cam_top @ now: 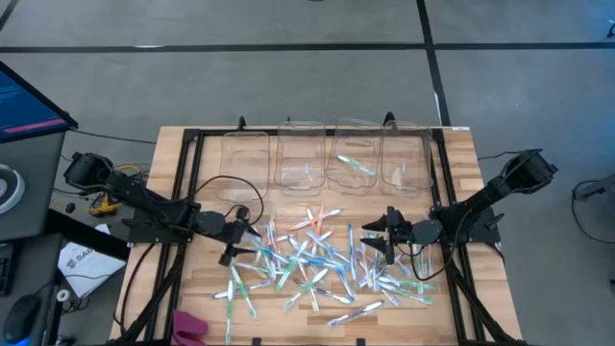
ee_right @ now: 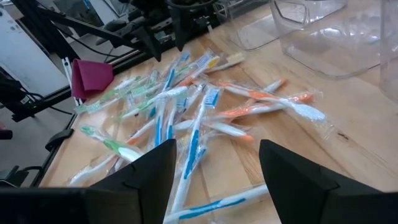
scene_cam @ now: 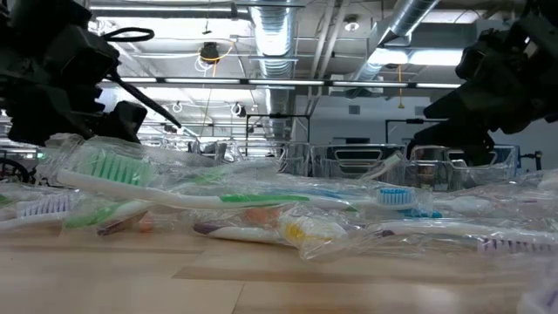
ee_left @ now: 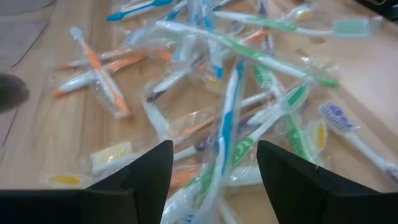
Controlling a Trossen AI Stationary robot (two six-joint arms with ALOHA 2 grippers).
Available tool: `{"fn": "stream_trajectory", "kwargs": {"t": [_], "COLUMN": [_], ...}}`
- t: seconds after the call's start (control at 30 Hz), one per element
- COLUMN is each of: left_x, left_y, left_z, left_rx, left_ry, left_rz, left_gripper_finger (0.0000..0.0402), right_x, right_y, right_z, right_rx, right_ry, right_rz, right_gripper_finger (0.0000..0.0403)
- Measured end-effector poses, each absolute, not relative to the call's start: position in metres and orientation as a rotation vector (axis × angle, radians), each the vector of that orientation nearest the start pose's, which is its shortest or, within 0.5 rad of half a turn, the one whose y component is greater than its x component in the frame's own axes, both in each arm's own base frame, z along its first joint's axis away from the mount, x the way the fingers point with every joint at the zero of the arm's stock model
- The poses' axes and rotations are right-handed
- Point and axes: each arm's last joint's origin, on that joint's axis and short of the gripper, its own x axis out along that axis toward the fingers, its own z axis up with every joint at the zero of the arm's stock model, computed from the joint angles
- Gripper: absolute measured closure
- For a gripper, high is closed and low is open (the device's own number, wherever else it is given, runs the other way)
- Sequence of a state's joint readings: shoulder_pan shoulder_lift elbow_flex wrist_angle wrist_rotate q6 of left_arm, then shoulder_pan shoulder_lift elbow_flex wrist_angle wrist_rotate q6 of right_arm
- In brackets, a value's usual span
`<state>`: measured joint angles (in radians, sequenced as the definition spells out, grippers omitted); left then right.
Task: Pick & Place Toothbrushes
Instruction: Put the blue toothbrush into the left transparent bin
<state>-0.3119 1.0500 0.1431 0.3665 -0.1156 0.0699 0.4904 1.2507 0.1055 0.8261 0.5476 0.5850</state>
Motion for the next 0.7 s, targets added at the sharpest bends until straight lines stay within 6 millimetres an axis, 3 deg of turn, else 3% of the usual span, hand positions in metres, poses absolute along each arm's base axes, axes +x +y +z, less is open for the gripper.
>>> {"fn": "stream_trajectory", "kwargs": {"t": [0.4,0.7], "left_x": [0.1602,0.1604], "left_y": [-0.0477,-0.0480], "left_z": [0.1236,0.1240], "left_rx": [0.188,0.095], "left_ry": [0.533,0.538], "left_rz": [-0.195,-0.176], "left_gripper_finger": [0.0177,0.0180], "right_x": [0.1663,0.1662], "right_y": [0.0717,0.0717], "right_z": [0.1266,0.1265], "right_rx": [0.422,0.421], "right_ry": [0.252,0.253], "right_rz": [-0.135,-0.135], "right_gripper_finger": [0.0178,0.0178]}}
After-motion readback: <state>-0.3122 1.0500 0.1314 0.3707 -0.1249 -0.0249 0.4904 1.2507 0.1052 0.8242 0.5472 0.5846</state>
